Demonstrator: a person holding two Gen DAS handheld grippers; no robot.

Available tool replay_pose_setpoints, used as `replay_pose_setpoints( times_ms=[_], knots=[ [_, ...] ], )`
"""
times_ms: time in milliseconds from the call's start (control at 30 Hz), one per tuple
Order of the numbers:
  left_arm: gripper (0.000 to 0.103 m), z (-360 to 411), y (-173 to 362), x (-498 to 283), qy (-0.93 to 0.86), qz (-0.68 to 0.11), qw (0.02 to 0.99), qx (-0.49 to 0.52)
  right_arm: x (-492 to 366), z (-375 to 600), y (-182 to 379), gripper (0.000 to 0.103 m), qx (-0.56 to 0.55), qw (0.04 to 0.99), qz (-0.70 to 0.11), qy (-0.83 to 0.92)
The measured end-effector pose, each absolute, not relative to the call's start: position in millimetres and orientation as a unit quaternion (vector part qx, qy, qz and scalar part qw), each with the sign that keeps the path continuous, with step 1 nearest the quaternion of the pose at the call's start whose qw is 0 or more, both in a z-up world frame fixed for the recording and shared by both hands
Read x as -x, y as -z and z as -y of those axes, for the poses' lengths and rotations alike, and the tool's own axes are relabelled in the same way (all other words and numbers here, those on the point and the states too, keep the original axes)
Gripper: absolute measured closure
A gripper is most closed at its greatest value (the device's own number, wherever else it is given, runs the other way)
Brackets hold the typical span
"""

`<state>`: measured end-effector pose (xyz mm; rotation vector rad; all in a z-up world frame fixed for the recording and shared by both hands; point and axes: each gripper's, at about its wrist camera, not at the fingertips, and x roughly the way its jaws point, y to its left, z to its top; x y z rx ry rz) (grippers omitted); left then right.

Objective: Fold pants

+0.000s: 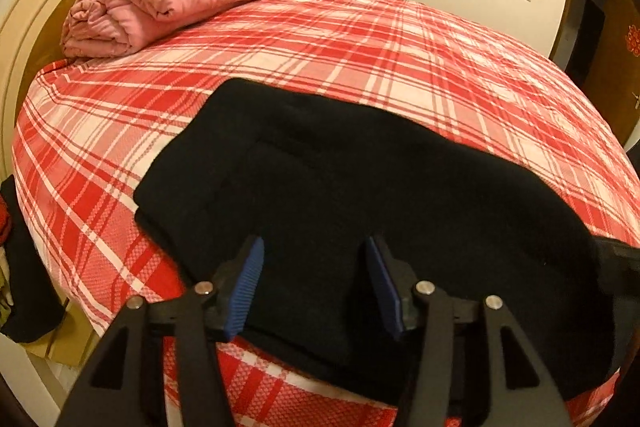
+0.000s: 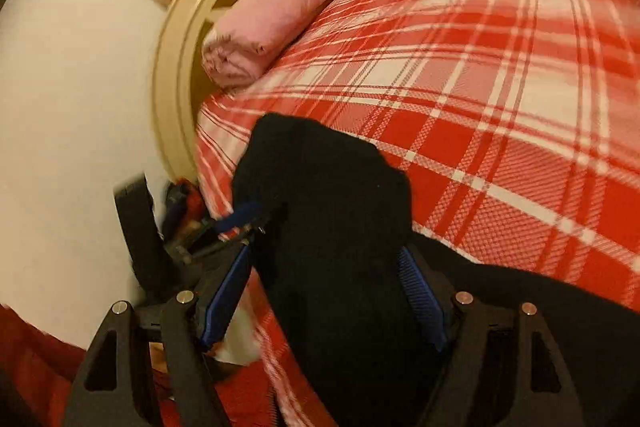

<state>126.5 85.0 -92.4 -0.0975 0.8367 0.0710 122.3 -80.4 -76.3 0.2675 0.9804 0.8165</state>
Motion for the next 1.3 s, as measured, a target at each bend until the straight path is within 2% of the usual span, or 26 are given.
replay_pose_setpoints(
  times_ms=[267,367,500,600,733,833,1033,1300],
  knots=[
    [0.045,-85,93,-124,-0.034,-0.406,0.912,0.047,-120,93,91,0.027,-0.12,0.777,-0.49,-0.377],
    [0.045,-84,93,-124,-0.036,-0.406,0.912,0.047,-135,92,94,0.027,-0.157,0.771,-0.478,-0.391],
    [0.045,-86,92,-124,-0.035,-0.409,0.91,0.053,-143,79,85,0.025,-0.142,0.799,-0.447,-0.376],
    [0.045,-87,92,-123,-0.033,-0.41,0.91,0.05,-142,75,88,0.025,-0.174,0.769,-0.461,-0.406],
    [0.044,-88,92,-124,-0.03,-0.412,0.909,0.053,-127,64,82,0.025,-0.127,0.732,-0.477,-0.47],
    [0.044,-89,92,-123,-0.03,-0.411,0.909,0.056,-133,59,82,0.025,-0.097,0.749,-0.477,-0.45],
    [0.044,-89,92,-123,-0.029,-0.412,0.909,0.058,-165,43,92,0.025,-0.142,0.778,-0.453,-0.411],
    [0.044,-91,92,-122,-0.026,-0.413,0.908,0.06,-147,68,87,0.025,-0.108,0.801,-0.463,-0.363]
  ],
)
